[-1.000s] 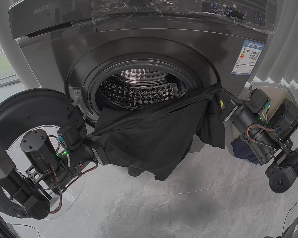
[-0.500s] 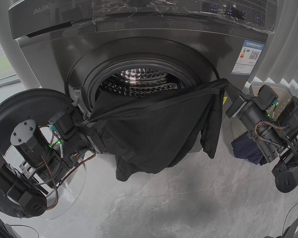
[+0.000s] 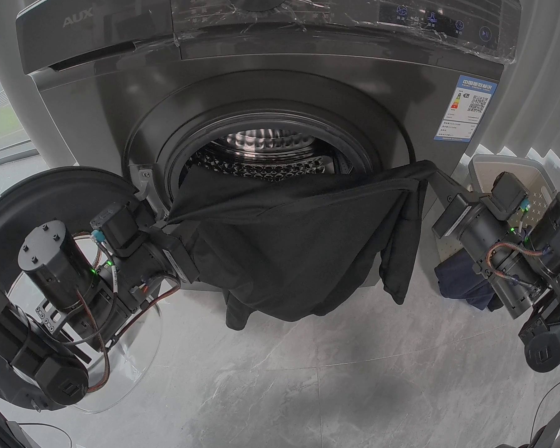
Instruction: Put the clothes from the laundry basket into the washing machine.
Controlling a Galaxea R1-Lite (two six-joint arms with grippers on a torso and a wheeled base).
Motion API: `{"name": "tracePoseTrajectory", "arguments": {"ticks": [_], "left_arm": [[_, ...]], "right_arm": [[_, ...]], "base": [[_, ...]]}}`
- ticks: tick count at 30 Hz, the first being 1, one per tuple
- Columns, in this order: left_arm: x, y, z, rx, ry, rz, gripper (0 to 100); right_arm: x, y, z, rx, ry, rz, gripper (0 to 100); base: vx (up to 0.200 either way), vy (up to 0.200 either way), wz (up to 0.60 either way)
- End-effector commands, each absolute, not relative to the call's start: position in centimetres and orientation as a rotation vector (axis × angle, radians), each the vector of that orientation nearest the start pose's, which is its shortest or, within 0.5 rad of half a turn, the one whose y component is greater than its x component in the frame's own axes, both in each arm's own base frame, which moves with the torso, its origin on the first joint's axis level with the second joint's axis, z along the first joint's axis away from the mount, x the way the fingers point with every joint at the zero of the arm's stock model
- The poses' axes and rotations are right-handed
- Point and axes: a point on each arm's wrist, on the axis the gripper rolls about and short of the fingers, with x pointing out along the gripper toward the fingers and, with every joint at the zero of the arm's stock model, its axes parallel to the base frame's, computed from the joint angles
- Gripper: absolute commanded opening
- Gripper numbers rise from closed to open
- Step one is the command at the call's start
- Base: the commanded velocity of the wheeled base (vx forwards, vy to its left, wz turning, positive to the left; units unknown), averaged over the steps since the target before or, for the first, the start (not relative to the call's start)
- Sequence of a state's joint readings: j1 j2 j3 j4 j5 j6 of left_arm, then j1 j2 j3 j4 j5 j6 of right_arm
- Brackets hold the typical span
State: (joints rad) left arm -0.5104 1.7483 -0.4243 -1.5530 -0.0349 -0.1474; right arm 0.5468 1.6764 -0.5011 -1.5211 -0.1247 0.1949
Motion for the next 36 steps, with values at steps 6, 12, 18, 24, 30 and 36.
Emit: {"name": "tracePoseTrajectory", "arguments": {"ticks": [6, 12, 18, 24, 30, 36], "left_arm": [[23.6, -13.0, 17.3, -0.2, -0.213, -0.552, 0], [23.2, -12.9, 17.8, -0.204, -0.23, -0.554, 0], [23.0, -12.7, 17.1, -0.191, -0.198, -0.549, 0], [23.1, -12.9, 17.7, -0.195, -0.224, -0.556, 0], [22.7, -12.9, 17.7, -0.185, -0.225, -0.562, 0], [22.7, -13.3, 17.0, -0.174, -0.2, -0.575, 0]], "right_arm": [[22.5, 13.5, 19.8, 0.301, -0.275, 0.454, 0], [22.5, 13.6, 19.9, 0.303, -0.28, 0.458, 0], [22.3, 14.6, 19.4, 0.305, -0.256, 0.492, 0], [22.1, 15.0, 19.6, 0.312, -0.262, 0.503, 0], [22.0, 14.9, 20.1, 0.318, -0.281, 0.501, 0], [22.3, 14.3, 20.6, 0.299, -0.305, 0.484, 0]], "base": [[0.0, 0.0, 0.0], [0.0, 0.0, 0.0], [0.0, 0.0, 0.0], [0.0, 0.0, 0.0], [0.0, 0.0, 0.0], [0.0, 0.0, 0.0]]}}
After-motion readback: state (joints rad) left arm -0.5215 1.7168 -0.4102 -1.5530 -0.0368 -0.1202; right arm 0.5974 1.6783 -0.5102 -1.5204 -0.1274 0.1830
